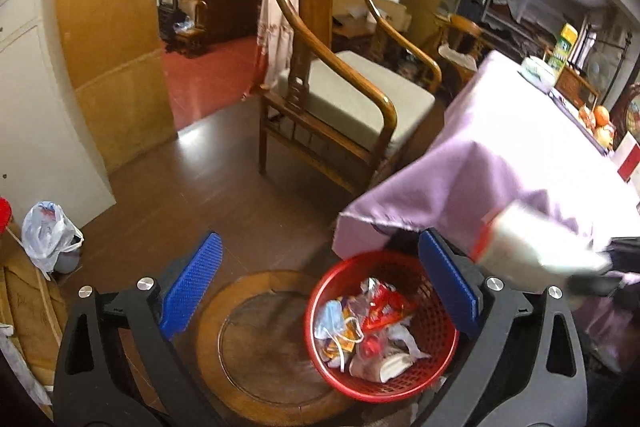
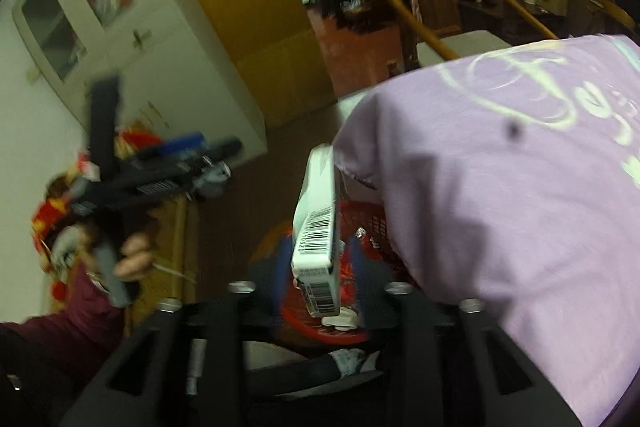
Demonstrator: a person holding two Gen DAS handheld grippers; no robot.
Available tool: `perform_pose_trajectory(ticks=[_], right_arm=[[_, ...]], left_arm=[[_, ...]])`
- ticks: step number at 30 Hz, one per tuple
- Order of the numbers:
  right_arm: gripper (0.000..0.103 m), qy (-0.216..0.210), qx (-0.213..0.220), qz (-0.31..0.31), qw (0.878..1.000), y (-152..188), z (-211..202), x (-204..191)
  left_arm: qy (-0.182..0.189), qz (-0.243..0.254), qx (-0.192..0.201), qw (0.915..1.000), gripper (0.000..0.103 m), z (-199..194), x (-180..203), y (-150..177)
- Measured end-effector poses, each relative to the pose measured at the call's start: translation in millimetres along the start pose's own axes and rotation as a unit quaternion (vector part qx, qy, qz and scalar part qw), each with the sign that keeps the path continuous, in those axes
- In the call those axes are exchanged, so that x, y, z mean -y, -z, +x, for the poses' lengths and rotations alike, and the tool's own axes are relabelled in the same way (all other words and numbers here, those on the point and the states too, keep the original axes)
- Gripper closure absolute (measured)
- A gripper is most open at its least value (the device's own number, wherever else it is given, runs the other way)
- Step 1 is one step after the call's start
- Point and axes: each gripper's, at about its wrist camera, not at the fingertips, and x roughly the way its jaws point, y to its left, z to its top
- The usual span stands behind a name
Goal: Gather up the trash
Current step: 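Carry the mask and medicine box over the red wastebasket and open both tools, then sweep both open tools over the table looking for remaining trash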
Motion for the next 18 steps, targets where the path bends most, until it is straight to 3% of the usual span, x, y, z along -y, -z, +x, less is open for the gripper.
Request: perform_pose_trajectory(ticks=[3,7,9,11,12,14,16,18], right_arm=[[0.06,-0.009,0.01,0.004,1.0,-4.8,-3.0,6.8],[0.059,0.014,0.064,0.021,0.998,-5.8,-53.5,41.8],[0.051,0.056,0.108,0.039,0.992,-0.4,-96.4,74.5],[0.037,0.105,0.146,0.069,0.981,10.5,-135.3,109.8],[0.035,0.13,0.161,0.089,0.974,16.8,-151.7,128.6],[0.034,0.191,0.178,0.135,0.956,31.9,-183.2,172.7],[0.034,0.272,0.178,0.188,0.927,48.0,-208.2,216.8],[0.033,0.385,0.165,0.252,0.872,67.9,-235.1,265.0]], left_arm=[[0.002,0.0,0.003,1.0,0.007,-0.3,4.4,-1.5],[0.017,0.01,-0.01,0.9998,0.007,9.5,35.2,-9.5],[0.037,0.024,-0.013,0.9989,0.007,16.8,65.5,-22.0],[0.07,0.043,-0.012,0.9966,0.007,24.6,104.6,-38.0],[0.088,0.054,-0.009,0.9946,0.007,29.5,127.4,-47.4],[0.119,0.078,-0.008,0.9898,0.007,40.2,170.7,-65.4],[0.142,0.099,-0.015,0.9848,0.007,53.8,216.8,-84.9],[0.173,0.112,-0.04,0.9778,0.007,74.6,266.1,-105.1]])
